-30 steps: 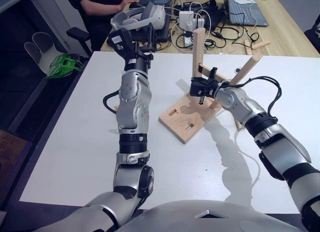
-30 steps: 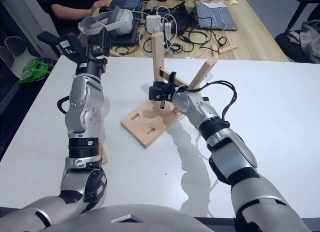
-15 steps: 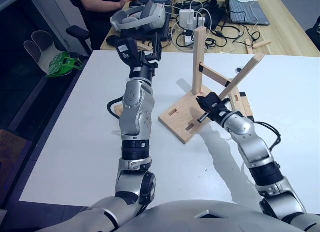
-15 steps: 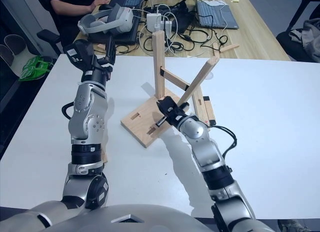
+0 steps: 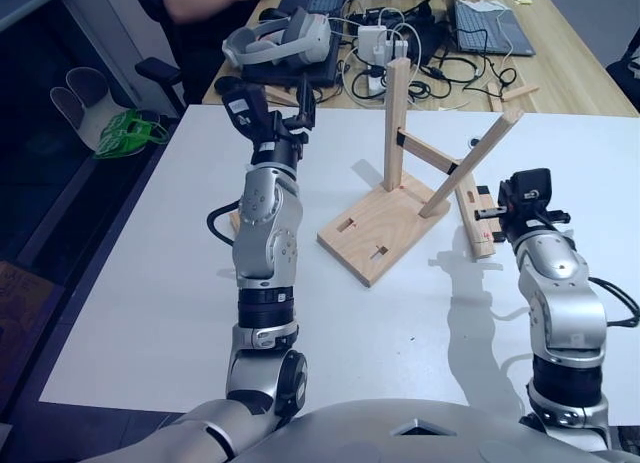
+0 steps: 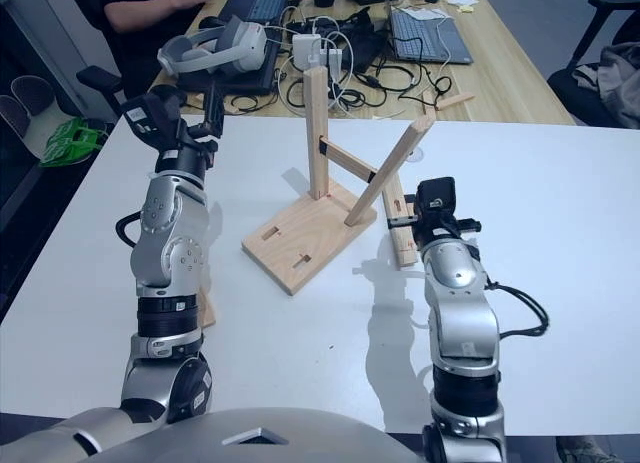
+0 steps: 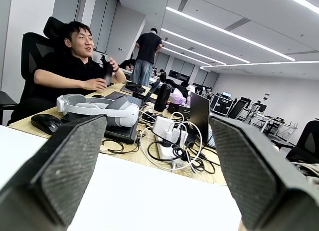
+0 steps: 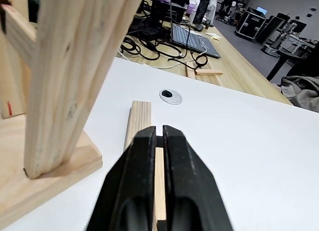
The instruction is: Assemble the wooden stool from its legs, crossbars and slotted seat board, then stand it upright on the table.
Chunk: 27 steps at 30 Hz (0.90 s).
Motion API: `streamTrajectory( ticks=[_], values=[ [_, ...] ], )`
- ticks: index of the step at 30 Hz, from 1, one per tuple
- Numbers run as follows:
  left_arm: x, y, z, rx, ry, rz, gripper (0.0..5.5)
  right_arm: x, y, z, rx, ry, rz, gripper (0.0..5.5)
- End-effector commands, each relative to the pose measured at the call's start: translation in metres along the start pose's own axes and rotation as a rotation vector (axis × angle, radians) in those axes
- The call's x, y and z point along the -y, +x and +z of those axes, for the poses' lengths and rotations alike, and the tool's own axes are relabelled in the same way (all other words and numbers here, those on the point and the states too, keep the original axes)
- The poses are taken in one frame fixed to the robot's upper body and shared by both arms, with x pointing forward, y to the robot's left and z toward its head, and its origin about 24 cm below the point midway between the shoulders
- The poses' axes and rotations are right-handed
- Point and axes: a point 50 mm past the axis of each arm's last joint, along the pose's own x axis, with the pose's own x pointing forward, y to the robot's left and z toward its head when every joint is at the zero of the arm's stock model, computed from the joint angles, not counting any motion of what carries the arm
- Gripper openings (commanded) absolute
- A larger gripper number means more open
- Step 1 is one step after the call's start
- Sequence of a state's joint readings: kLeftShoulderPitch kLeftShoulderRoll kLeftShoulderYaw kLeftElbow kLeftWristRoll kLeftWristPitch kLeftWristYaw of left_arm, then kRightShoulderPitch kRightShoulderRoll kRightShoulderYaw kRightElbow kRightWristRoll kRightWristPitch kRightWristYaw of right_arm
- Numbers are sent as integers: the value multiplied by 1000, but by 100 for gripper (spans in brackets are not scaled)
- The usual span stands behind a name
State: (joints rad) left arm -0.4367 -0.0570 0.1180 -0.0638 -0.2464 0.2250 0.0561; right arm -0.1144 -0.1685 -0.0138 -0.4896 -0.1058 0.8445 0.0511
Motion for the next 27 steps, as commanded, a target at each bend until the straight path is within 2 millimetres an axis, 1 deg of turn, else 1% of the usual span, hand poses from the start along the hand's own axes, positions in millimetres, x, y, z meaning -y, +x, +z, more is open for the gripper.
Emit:
streamTrajectory(
  ticks=[1,5,7,9,11,13,14,16,19,22,24,25,27],
  values=[
    [2,3,-2,-21,11,-14,379,-13,29,9,31,83,-58,25],
    [6,5,-3,-31,10,-33,379,-27,61,22,86,110,-71,25],
    [7,6,-3,-35,10,-42,379,-30,76,31,101,108,-64,25],
    [7,7,-3,-36,11,-46,379,-30,91,43,120,97,-49,25],
    [8,7,-3,-37,11,-50,379,-34,103,50,114,71,2,25],
    [9,8,-2,-37,10,-55,379,-45,113,49,73,47,113,25],
    [9,8,-2,-36,10,-55,379,-51,116,50,67,27,190,25],
    [9,9,-2,-35,9,-55,379,-58,119,54,73,10,297,25],
    [11,9,-2,-34,4,-56,379,-54,125,63,100,29,339,25],
    [14,9,-2,-25,9,-45,379,-49,130,62,87,116,347,25],
    [13,8,-2,-14,19,-34,379,-43,128,53,58,152,340,25],
    [11,7,-1,-10,19,-26,379,-35,123,44,45,155,325,25],
    [6,5,-1,-8,19,-6,379,-13,103,25,33,158,250,25]
  ],
)
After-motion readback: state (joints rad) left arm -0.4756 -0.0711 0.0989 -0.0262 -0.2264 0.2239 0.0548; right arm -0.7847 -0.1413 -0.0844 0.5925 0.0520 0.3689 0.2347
